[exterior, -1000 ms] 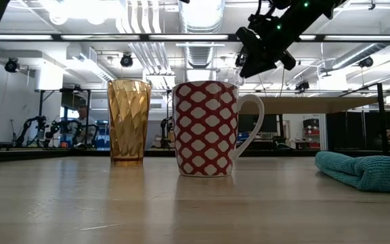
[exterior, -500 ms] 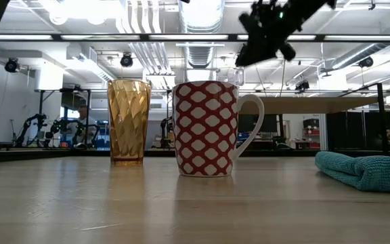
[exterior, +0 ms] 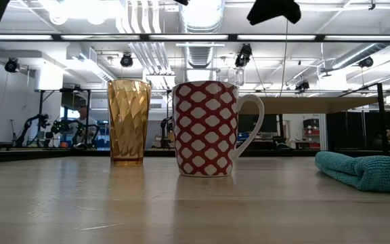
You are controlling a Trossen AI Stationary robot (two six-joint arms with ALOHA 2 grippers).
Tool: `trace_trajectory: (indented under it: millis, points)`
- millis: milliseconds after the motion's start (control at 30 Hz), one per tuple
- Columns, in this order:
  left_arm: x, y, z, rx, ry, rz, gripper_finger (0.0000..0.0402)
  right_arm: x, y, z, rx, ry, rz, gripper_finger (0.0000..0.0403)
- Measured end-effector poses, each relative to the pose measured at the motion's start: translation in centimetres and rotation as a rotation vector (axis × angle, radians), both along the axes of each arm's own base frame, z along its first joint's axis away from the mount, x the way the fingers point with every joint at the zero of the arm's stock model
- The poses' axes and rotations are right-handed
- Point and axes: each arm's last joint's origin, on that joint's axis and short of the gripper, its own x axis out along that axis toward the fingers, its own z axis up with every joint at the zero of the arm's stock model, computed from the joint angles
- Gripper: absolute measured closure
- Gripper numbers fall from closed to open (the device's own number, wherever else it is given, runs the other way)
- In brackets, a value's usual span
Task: Stack small to large cups/mugs on shelf
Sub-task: Put the red mug on the shelf
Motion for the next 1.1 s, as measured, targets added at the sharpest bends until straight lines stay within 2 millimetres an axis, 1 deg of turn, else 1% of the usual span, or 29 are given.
trace_trajectory:
  millis: [67,167,233,400,533,633,767,867,933,1000,1100]
  points:
    - [-0.1,0.0,-0.2,-0.007,0.022,0.001,0.0297,0.2,0.9,-0.8,0.061,0.034,0.086,0.0332]
    - [-0.2,-0.1,-0.4,-0.016,0.043,0.002,0.0297,0.1,2.2,-2.5,0.151,0.141,0.146,0.0332]
    - [-0.3,-0.1,-0.4,-0.018,0.048,0.002,0.0297,0.0,3.1,-3.5,0.167,0.194,0.177,0.0330]
    - [-0.3,-0.1,-0.4,-0.018,0.048,0.002,0.0297,0.5,5.0,-5.6,0.188,0.227,0.243,0.0333]
    - [-0.3,-0.1,-0.4,-0.018,0.047,0.002,0.0297,0.6,6.0,-7.9,0.248,0.278,0.280,0.0333]
    - [-0.2,-0.1,-0.4,-0.019,0.044,0.003,0.0297,1.0,6.6,-9.7,0.281,0.243,0.288,0.0329]
    - [-0.2,-0.1,-0.4,-0.019,0.044,0.003,0.0297,1.7,7.1,-11.8,0.330,0.129,0.314,0.0326]
    - [-0.2,-0.1,-0.4,-0.020,0.044,0.004,0.0297,1.5,7.2,-13.3,0.407,0.113,0.280,0.0326]
    - [-0.2,-0.1,-0.4,-0.020,0.043,0.005,0.0297,1.2,7.1,-14.2,0.440,0.139,0.252,0.0325]
    - [-0.2,-0.1,-0.4,-0.021,0.044,0.004,0.0297,1.1,7.3,-14.7,0.469,0.120,0.258,0.0325]
    - [-0.3,-0.1,-0.4,-0.021,0.044,0.005,0.0297,1.4,7.9,-15.0,0.498,0.040,0.317,0.0328]
